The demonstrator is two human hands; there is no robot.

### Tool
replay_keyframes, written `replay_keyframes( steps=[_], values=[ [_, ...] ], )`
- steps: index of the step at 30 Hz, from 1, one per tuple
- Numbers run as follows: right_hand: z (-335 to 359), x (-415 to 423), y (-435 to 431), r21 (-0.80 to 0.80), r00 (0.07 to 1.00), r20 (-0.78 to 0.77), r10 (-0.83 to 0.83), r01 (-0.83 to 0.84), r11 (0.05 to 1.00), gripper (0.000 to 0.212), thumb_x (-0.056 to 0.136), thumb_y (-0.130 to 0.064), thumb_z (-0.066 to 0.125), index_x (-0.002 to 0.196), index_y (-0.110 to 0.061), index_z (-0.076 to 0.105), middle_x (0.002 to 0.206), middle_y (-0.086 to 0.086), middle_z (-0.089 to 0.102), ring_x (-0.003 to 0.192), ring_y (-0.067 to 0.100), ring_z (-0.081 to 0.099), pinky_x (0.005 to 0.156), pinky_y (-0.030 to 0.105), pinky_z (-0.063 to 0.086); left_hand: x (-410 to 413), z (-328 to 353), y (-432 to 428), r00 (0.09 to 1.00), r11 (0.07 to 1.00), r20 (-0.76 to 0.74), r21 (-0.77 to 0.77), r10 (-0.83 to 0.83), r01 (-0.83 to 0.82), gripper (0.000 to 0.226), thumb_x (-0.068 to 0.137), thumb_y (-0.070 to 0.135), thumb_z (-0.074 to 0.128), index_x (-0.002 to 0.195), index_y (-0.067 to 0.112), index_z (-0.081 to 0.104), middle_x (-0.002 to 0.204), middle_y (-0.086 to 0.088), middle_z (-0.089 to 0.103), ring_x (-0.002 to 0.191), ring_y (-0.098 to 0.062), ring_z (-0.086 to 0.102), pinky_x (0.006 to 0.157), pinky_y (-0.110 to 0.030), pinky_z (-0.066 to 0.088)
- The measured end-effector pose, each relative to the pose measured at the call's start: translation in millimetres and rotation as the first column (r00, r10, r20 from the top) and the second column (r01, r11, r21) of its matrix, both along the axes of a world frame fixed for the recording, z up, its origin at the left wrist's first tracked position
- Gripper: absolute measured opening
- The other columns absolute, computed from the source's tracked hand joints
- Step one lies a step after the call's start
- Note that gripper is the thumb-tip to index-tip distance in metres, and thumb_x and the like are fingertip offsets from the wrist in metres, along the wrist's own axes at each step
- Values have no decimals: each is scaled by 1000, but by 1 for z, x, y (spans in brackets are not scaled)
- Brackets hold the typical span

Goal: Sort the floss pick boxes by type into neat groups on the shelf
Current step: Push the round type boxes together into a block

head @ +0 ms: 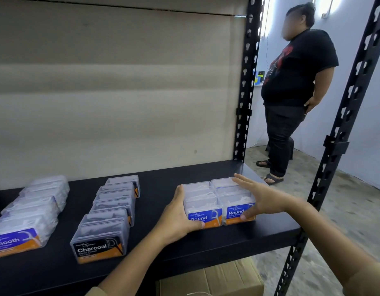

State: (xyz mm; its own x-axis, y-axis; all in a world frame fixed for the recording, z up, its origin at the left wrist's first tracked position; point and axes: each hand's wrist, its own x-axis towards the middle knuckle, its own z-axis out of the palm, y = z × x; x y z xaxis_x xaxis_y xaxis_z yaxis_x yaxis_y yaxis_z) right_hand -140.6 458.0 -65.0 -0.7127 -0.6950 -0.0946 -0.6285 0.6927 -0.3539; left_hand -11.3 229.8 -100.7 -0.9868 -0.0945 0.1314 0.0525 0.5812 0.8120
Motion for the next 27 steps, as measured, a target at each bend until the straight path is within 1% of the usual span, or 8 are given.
replay_keyframes(
  steps=[3, 7, 15, 19, 24, 27],
  values=[
    [-1, -1, 2, -7, 1000, -13, 4, -4, 1000, 110, 69, -41, 78, 149, -29, 3, 157, -15, -6, 144, 13, 14, 110, 24, 22, 0, -1, 1, 1000, 1000, 0, 15, 20, -20, 86, 65, 24, 83, 130, 33, 28, 122, 14, 53, 96, 2, 58, 62, 0, 44],
    [-1, -5, 5, -9, 1000, -14, -3, 3, 1000, 110, 68, -42, 78, 149, -30, 5, 157, -17, -5, 144, 13, 14, 112, 27, 21, -1, -1, 4, 1000, 999, -1, 21, 24, -24, 86, 64, 24, 83, 130, 33, 30, 123, 13, 55, 98, 0, 59, 63, -2, 46],
    [5, -8, 10, 38, 999, -39, -26, 28, 999, 109, 70, -40, 77, 149, -29, 3, 157, -15, -3, 144, 17, 13, 114, 30, 18, -8, 2, 16, 999, 999, 19, 24, 28, -29, 88, 66, 24, 82, 131, 34, 24, 119, 15, 50, 96, 0, 57, 60, -8, 47],
    [5, -13, 12, 48, 999, -39, -31, 33, 998, 110, 70, -40, 78, 149, -28, 4, 157, -16, -3, 144, 17, 14, 114, 30, 18, -14, -1, 18, 999, 999, 14, 27, 32, -32, 86, 64, 25, 83, 129, 35, 27, 124, 11, 52, 103, -6, 58, 69, -13, 51],
    [4, -22, 13, 32, 999, -2, -37, 37, 999, 111, 67, -36, 81, 149, -28, 6, 157, -17, -1, 144, 15, 15, 115, 31, 21, -19, -2, 20, 999, 998, 1, 37, 44, -45, 85, 63, 25, 84, 128, 33, 29, 123, 10, 53, 104, -8, 58, 75, -17, 52],
    [4, -25, 13, 37, 999, -8, -40, 40, 998, 111, 67, -36, 81, 149, -28, 7, 157, -17, -1, 144, 16, 16, 116, 33, 21, -22, -3, 21, 999, 998, -4, 33, 51, -51, 85, 63, 24, 84, 128, 33, 30, 123, 9, 54, 105, -9, 59, 79, -19, 54]
  ],
)
